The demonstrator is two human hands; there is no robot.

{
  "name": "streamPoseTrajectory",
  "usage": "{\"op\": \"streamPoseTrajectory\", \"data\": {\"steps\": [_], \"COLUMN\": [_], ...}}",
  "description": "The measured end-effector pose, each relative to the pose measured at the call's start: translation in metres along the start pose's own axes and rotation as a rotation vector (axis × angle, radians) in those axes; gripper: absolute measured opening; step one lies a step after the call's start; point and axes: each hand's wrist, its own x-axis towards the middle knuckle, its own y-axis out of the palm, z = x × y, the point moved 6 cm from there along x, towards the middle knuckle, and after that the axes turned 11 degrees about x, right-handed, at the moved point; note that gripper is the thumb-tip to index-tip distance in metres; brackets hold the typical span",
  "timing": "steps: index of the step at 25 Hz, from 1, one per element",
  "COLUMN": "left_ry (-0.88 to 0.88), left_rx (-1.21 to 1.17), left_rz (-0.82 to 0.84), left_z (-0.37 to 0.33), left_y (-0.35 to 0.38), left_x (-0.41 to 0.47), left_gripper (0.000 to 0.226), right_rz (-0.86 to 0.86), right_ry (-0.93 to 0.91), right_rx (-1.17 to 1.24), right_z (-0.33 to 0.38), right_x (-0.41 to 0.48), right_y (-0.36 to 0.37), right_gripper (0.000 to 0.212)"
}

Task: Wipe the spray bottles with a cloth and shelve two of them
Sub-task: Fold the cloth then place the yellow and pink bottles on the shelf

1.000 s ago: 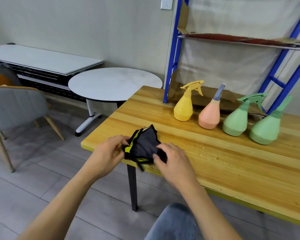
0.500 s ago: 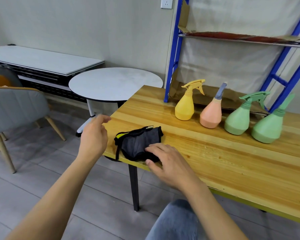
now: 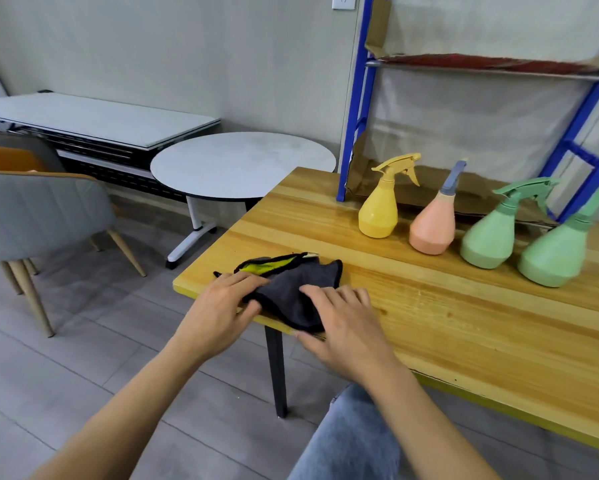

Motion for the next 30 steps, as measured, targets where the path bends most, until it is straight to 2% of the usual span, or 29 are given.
{"op": "streamPoseTrajectory", "data": {"steps": [2,4,5,7,8,9,11,13,15,18,21,23,25,28,30], "left_ry": [-0.055,-0.130,-0.176,-0.286,-0.342,-0.394,-0.460,-0.446,-0.454,-0.354,-0.278,-0.248,-0.144,0.084,0.123], "left_rx": [-0.089,-0.216,-0.260,-0.293,-0.275,-0.232,-0.142,-0.103,-0.133,-0.291,-0.277,-0.267,-0.270,-0.097,0.020], "left_rz": [0.010,0.011,-0.001,-0.042,-0.061,-0.078,-0.105,-0.136,-0.161,-0.062,0.064,0.059,0.045,0.284,0.333], "left_z": [0.004,0.010,0.014,0.029,0.036,0.042,0.047,0.047,0.052,0.061,0.064,0.059,0.043,0.016,0.018], "left_y": [-0.010,-0.015,-0.018,-0.017,-0.015,-0.012,-0.004,0.003,0.002,0.007,0.010,0.004,-0.006,0.001,0.013], "left_x": [0.003,0.008,0.013,0.027,0.034,0.040,0.046,0.048,0.052,0.058,0.067,0.070,0.064,0.035,0.029], "left_gripper": [0.025,0.017,0.018,0.019,0.018,0.015,0.012,0.023,0.023,0.009,0.016,0.016,0.028,0.072,0.081], "right_rz": [-0.085,-0.196,-0.215,-0.229,-0.261,-0.272,-0.233,-0.252,-0.217,-0.095,-0.144,-0.158,-0.192,-0.190,-0.151], "right_ry": [-0.054,-0.070,-0.023,0.170,0.272,0.340,0.373,0.282,0.155,0.142,0.133,0.153,0.169,0.164,0.174], "right_rx": [0.029,0.140,0.241,0.552,0.632,0.597,0.303,0.128,0.155,0.359,0.294,0.231,0.215,0.207,0.216], "right_z": [0.005,0.005,0.001,-0.011,-0.020,-0.024,-0.026,-0.022,-0.022,-0.024,-0.017,-0.013,-0.013,-0.011,-0.011], "right_x": [0.000,0.004,0.009,0.024,0.035,0.047,0.062,0.066,0.070,0.063,0.045,0.040,0.041,0.042,0.041], "right_y": [-0.006,-0.027,-0.035,-0.046,-0.045,-0.041,-0.025,-0.013,-0.004,0.003,0.008,0.010,0.008,0.008,0.007], "right_gripper": [0.044,0.020,0.015,0.009,0.012,0.017,0.028,0.032,0.030,0.031,0.033,0.033,0.032,0.032,0.035]}}
